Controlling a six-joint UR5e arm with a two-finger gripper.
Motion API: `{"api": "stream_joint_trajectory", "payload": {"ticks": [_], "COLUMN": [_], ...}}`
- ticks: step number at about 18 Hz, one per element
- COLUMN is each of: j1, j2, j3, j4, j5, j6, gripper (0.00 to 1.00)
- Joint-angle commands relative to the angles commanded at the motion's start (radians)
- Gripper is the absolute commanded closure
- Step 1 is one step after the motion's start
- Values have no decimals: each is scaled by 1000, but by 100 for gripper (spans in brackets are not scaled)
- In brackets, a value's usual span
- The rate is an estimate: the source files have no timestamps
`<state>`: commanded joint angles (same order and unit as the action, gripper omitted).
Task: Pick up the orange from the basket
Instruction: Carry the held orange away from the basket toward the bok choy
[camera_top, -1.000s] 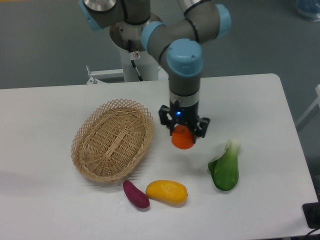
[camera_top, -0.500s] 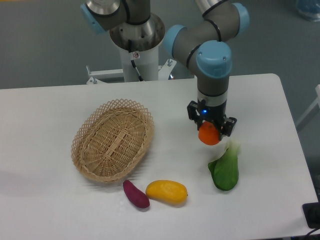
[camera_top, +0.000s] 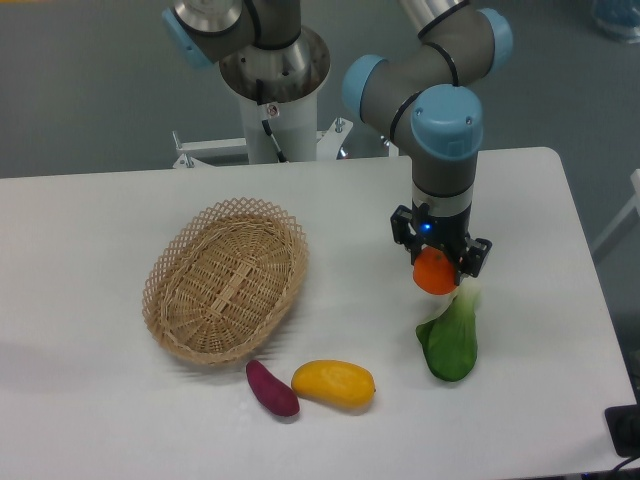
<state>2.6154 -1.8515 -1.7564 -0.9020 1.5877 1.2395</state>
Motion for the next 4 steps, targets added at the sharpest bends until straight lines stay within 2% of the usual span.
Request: {"api": "stream_joint_trajectory", "payload": {"ticks": [4], "j1": [0], "j2": [6], "j3": [-3], "j4": [5], "j5": [-5], "j6": [-2], "gripper": [49]}}
